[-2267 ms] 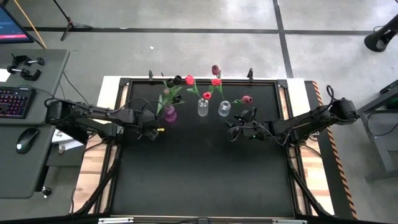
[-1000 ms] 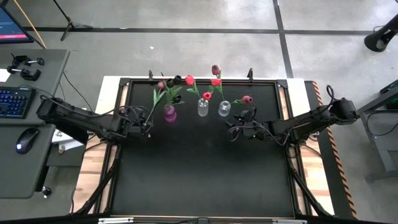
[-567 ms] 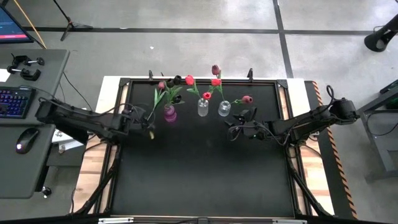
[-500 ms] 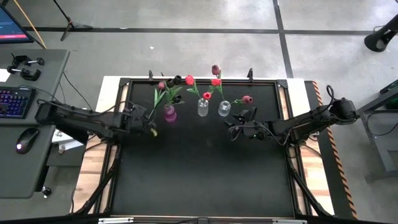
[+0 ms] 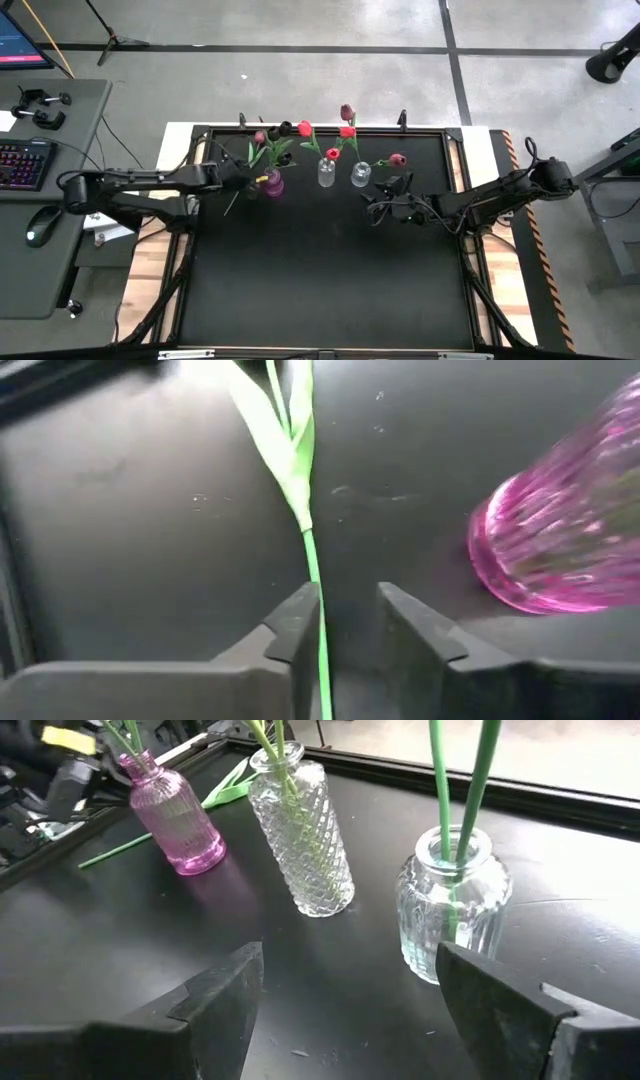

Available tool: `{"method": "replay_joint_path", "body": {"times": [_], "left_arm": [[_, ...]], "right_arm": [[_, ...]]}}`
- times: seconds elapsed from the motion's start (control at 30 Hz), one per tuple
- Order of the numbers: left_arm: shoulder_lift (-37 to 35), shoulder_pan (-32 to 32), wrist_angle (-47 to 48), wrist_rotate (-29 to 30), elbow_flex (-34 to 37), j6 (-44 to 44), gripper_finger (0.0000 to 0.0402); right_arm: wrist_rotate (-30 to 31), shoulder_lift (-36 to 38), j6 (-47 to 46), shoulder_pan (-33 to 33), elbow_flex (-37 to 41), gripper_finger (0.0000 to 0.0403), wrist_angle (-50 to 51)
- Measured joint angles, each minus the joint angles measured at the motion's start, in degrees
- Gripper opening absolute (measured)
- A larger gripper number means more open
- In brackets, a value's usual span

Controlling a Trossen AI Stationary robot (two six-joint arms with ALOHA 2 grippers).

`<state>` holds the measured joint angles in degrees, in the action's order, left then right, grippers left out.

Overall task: Sort flowers into vase by color
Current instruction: Put the dark red flower into the right transparent vase

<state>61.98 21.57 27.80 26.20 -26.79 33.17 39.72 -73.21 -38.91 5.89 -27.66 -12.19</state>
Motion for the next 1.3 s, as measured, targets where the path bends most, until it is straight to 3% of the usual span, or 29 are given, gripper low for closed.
{"method": "replay_joint_path", "body": {"times": [0.33,0.5,0.8,0.97,1.17,1.3], "left_arm": [[6.6,6.8,-2.4,-4.1,0.0,-2.9,0.0162],[9.6,8.9,-6.5,-7.7,0.0,-4.9,0.0168],[13.1,11.6,-8.4,-7.7,0.0,-5.7,0.0166],[15.3,11.8,-8.7,-7.9,-0.3,-6.2,0.013],[16.3,11.5,-9.2,-6.7,-0.2,-8.0,0.0014],[15.8,10.4,-8.8,-3.7,-0.2,-8.5,0.0004]], "right_arm": [[-0.5,0.0,-0.1,0.0,0.0,0.0286,0.1],[-0.5,0.0,-0.1,0.0,0.0,0.0286,0.1],[-0.5,0.0,-0.1,0.0,0.0,0.0286,0.1],[-0.5,0.0,-0.2,0.0,0.0,0.0286,0.1],[-0.6,0.0,-0.7,0.0,0.0,0.0286,0.1],[-0.8,0.0,-0.7,0.0,0.0,0.0286,0.1]]}}
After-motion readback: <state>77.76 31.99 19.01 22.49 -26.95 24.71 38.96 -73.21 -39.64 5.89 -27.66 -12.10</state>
